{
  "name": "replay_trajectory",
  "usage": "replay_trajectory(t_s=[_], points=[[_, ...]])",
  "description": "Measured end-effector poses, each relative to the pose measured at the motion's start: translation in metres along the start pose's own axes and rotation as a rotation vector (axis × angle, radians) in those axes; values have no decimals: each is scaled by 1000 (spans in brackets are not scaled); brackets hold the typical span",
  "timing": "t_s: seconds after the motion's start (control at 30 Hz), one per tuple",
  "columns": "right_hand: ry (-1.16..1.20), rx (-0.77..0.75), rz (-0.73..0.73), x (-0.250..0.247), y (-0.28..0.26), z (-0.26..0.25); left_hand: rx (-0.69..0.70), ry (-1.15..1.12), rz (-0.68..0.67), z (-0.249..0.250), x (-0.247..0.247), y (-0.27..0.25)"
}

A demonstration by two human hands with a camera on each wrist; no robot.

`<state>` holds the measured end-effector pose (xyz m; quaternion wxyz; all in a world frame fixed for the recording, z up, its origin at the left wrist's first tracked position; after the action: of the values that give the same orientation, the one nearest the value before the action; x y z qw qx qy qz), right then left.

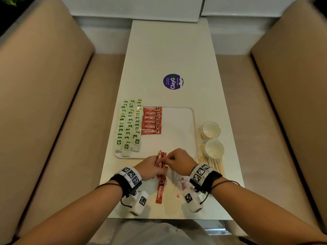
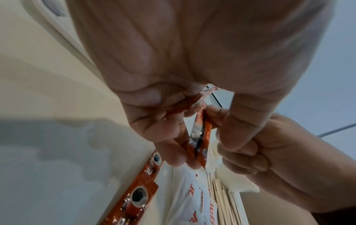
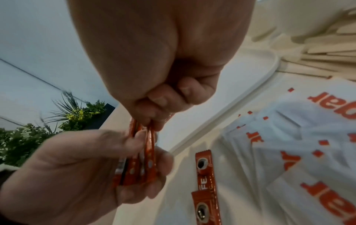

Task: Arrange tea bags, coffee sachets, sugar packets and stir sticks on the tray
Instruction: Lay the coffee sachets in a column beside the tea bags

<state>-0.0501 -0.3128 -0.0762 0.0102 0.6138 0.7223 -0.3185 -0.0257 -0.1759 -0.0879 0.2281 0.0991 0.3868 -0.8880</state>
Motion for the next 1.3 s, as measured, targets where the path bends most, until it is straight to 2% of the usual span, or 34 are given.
replay_trajectory(t_s=[0.1, 0.23, 0.33, 0.5, 0.63, 0.77, 0.93, 1.07, 1.17, 1.3], points=[[-10, 6, -36, 4, 0, 0, -9, -45, 5, 2, 1, -1], [-112, -2, -53, 7, 0, 5, -150, -80, 10, -11, 7, -5], [-302, -52, -111, 13, 1, 8, -191, 43, -16, -22, 16, -6], [-525, -92, -236, 26, 2, 14, -186, 401, 70, -41, 26, 0], [-596, -99, -280, 36, 3, 16, -182, 504, 107, -38, 29, 0], [-613, -117, -237, 36, 4, 19, -188, 567, 143, -38, 24, 5], [-626, -101, -203, 28, 1, 25, -242, 527, 155, -46, 18, 1], [-587, -76, -200, 21, 3, 26, -200, 415, 53, -51, 12, 0], [-582, -111, -173, 16, 2, 22, -165, 321, -6, -50, 5, -8], [-552, -204, -148, 10, -3, 12, -129, 85, 25, -44, -8, -21]])
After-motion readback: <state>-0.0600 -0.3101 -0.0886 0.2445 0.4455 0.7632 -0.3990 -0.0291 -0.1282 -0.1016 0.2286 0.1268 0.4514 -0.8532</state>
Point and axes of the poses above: each hand's wrist, its own y-axis towards the middle knuckle, its own x-axis out of the palm, z = x × y, the point moved 6 cm from there along y, towards the middle knuckle, and after that the axes turned 10 degrees about y, right-handed, at the moved point
